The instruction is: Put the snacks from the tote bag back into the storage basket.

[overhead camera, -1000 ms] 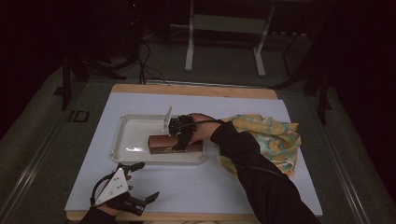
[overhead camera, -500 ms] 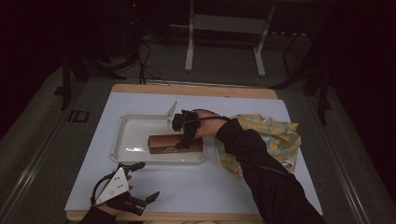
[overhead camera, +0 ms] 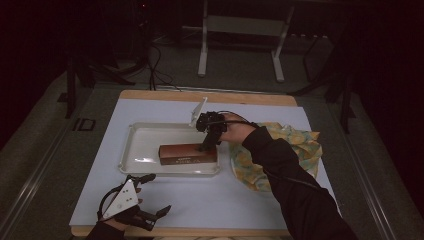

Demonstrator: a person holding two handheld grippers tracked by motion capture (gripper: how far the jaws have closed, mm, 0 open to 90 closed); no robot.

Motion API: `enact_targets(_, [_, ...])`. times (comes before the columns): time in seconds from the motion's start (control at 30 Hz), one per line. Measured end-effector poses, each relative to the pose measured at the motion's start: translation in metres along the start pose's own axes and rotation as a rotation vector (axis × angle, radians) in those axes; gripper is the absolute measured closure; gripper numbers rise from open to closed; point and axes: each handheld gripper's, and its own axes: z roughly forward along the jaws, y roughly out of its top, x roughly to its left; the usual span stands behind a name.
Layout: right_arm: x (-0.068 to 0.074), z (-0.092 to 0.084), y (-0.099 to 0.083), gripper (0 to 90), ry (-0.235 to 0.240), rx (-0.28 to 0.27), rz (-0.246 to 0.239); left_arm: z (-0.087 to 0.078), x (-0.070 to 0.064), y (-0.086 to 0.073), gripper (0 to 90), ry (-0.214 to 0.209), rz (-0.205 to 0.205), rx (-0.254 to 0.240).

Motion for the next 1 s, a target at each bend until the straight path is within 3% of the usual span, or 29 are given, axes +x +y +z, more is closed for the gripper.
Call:
enact_targets(0.37, [-0.008, -0.024, -0.037, 17.3, -0.123, -0.098, 0.106, 0.001, 0.000, 0.000, 0.0, 0.001, -0.001, 0.002])
enact_targets(0.5, [-0.006, -0.032, -0.049, 16.0, -0.210, -0.127, 0.150, 0.001, 0.000, 0.000, 0.0, 0.001, 0.000, 0.006])
enact_targets(0.63, [-0.008, -0.041, -0.066, 15.8, -0.263, -0.177, 0.224, 0.001, 0.000, 0.000, 0.0, 0.002, -0.004, 0.003])
enact_targets(0.83, [-0.008, -0.060, -0.091, 15.7, -0.386, -0.228, 0.319, 0.001, 0.001, 0.000, 0.0, 0.005, 0.000, 0.006])
enact_targets(1.0, [-0.006, -0.071, -0.107, 15.3, -0.426, -0.261, 0.382, 0.002, 0.001, 0.000, 0.0, 0.004, -0.001, 0.009])
